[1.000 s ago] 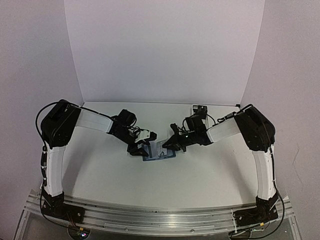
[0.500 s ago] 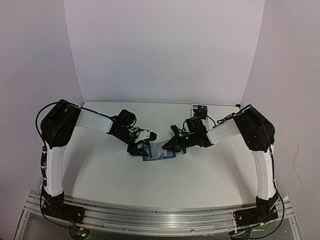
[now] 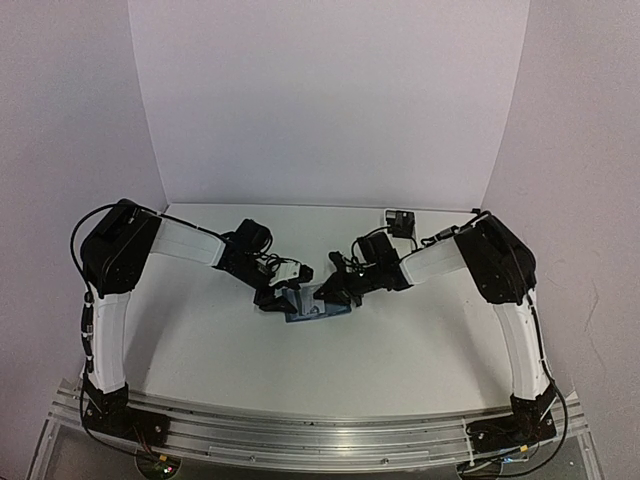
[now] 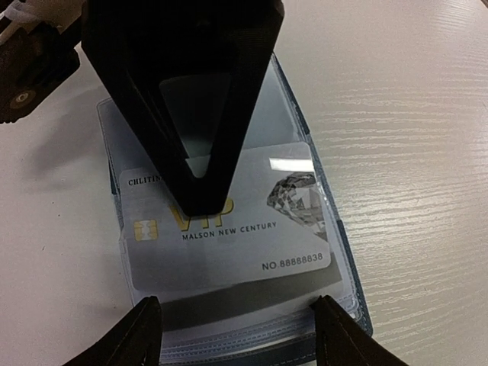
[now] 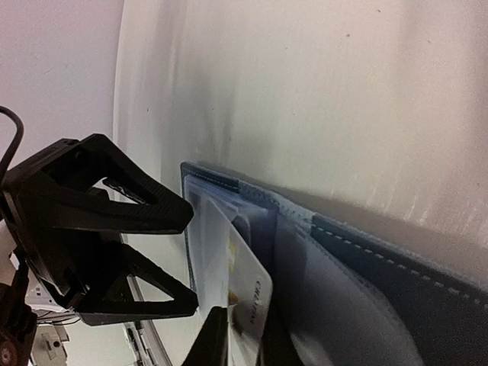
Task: Put the credit cards into the card holder
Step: Insert the credit card into the card holder.
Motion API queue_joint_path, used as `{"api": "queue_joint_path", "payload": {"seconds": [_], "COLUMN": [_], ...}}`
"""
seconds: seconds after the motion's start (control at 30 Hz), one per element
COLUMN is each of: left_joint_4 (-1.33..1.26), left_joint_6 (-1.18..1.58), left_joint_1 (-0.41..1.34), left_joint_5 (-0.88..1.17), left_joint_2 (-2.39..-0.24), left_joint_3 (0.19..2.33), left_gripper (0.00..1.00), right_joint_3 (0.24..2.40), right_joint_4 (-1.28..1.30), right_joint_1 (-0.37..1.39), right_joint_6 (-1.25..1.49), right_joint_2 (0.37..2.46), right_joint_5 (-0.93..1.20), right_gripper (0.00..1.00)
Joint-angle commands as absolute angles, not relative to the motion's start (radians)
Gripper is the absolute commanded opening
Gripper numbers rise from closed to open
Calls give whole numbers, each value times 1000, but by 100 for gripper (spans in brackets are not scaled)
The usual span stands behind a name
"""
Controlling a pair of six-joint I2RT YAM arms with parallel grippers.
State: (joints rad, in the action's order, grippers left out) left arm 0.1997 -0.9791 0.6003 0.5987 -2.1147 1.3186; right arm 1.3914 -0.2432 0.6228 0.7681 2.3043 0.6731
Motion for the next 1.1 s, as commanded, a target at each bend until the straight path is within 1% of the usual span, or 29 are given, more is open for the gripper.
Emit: {"api": "queue_joint_path", "payload": {"seconds": [0.0, 0.03, 0.07, 0.13, 0.2, 0.3, 0.47, 0.53, 0.6, 0.63, 0.67, 0.7, 0.73, 0.8, 0.87, 0.93, 1.07], "left_joint_4": [246, 255, 260, 281, 301, 320, 374, 392, 402, 394, 382, 360, 342, 305, 288, 274, 287], "left_joint_6": [-1028, -1036, -1042, -1065, -1095, -1120, -1153, -1176, -1204, -1210, -1217, -1230, -1237, -1242, -1265, -1284, -1342], "left_joint_1": [598, 598, 596, 584, 569, 549, 520, 517, 516, 515, 514, 514, 515, 518, 524, 528, 543], "left_joint_5": [494, 488, 485, 486, 486, 500, 602, 622, 609, 599, 595, 583, 575, 569, 563, 566, 581], "left_joint_2": [-2134, -2130, -2126, -2116, -2099, -2076, -2006, -1988, -1984, -1988, -1992, -2002, -2011, -2023, -2028, -2026, -2017], "left_joint_3": [1279, 1282, 1283, 1284, 1288, 1299, 1310, 1299, 1282, 1271, 1266, 1257, 1255, 1260, 1264, 1258, 1250], "left_gripper": [68, 69, 69, 70, 71, 71, 72, 72, 70, 65, 62, 56, 55, 54, 52, 51, 45], "right_joint_3": [1436, 1436, 1435, 1438, 1452, 1470, 1484, 1493, 1510, 1519, 1525, 1533, 1540, 1545, 1542, 1547, 1575], "right_joint_4": [-83, -66, -52, -23, 29, 58, 69, 76, 89, 97, 100, 111, 127, 157, 167, 176, 205], "right_joint_1": [672, 672, 672, 672, 673, 677, 683, 688, 697, 706, 710, 718, 724, 741, 746, 746, 746], "right_joint_6": [701, 688, 676, 655, 629, 616, 608, 604, 596, 588, 584, 576, 567, 549, 551, 563, 588], "right_joint_2": [2330, 2315, 2301, 2281, 2262, 2235, 2189, 2177, 2170, 2166, 2165, 2162, 2158, 2136, 2109, 2090, 2058], "right_joint_5": [584, 554, 528, 489, 444, 398, 323, 311, 288, 274, 268, 257, 241, 179, 122, 91, 3], "right_gripper": [17, 24, 29, 34, 43, 45, 56, 57, 59, 70, 85, 97, 98, 97, 93, 86, 80]}}
